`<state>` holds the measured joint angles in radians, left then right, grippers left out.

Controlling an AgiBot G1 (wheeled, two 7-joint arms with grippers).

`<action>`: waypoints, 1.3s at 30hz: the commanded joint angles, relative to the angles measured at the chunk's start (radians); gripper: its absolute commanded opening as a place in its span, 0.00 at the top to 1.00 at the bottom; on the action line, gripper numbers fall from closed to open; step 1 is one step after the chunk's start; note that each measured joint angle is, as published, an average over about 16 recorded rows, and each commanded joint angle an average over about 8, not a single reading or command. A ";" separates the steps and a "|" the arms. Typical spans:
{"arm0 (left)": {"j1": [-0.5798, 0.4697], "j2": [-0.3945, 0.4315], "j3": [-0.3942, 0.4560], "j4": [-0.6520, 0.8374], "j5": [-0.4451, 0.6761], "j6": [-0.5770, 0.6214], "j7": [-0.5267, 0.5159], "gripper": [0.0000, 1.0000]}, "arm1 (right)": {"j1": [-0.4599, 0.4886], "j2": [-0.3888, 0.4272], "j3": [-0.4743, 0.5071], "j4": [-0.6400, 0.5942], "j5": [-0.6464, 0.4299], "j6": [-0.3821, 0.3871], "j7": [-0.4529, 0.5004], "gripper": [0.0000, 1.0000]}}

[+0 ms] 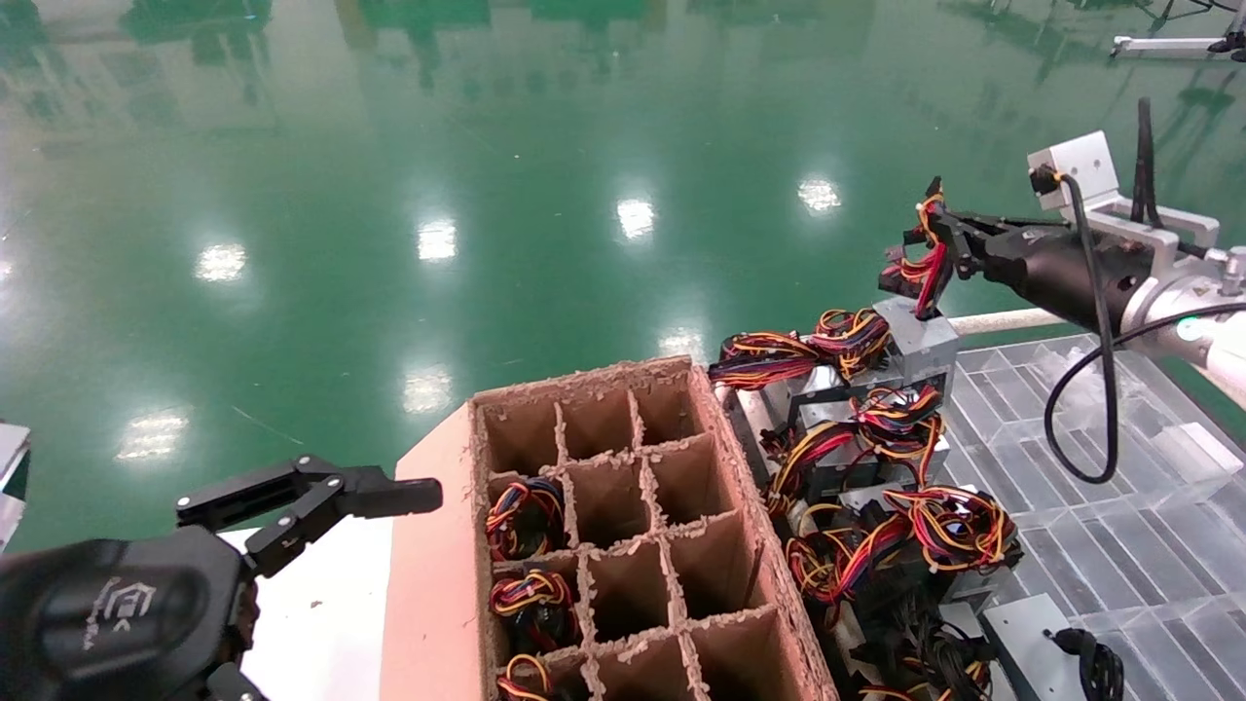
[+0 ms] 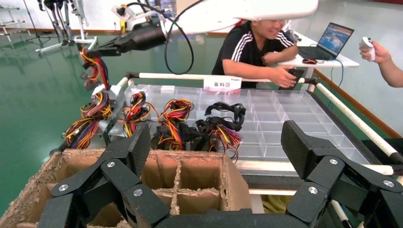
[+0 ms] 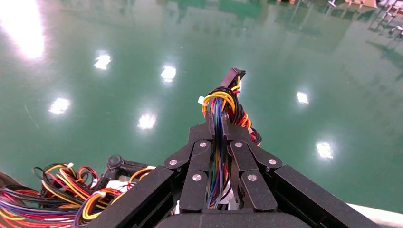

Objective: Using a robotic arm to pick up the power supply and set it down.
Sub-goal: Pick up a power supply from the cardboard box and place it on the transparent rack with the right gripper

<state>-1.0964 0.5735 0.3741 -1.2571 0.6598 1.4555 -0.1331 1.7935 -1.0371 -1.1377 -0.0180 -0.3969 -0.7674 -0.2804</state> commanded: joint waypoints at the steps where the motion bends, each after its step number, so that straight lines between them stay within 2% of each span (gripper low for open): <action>1: 0.000 0.000 0.000 0.000 0.000 0.000 0.000 0.00 | -0.009 -0.002 0.003 0.000 0.005 0.009 -0.001 1.00; 10: 0.000 0.000 0.000 0.000 0.000 0.000 0.000 0.00 | -0.056 0.003 0.032 0.002 0.046 0.046 -0.016 1.00; 18: 0.000 0.000 0.000 0.000 0.000 0.000 0.000 0.00 | -0.106 0.007 0.087 0.009 0.126 0.068 -0.040 1.00; 39: 0.000 0.000 0.000 0.000 0.000 0.000 0.000 0.00 | -0.161 -0.069 0.220 0.017 0.317 0.070 -0.172 1.00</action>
<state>-1.0964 0.5734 0.3743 -1.2571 0.6597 1.4555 -0.1330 1.6288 -1.1023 -0.9151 -0.0001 -0.0769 -0.6974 -0.4489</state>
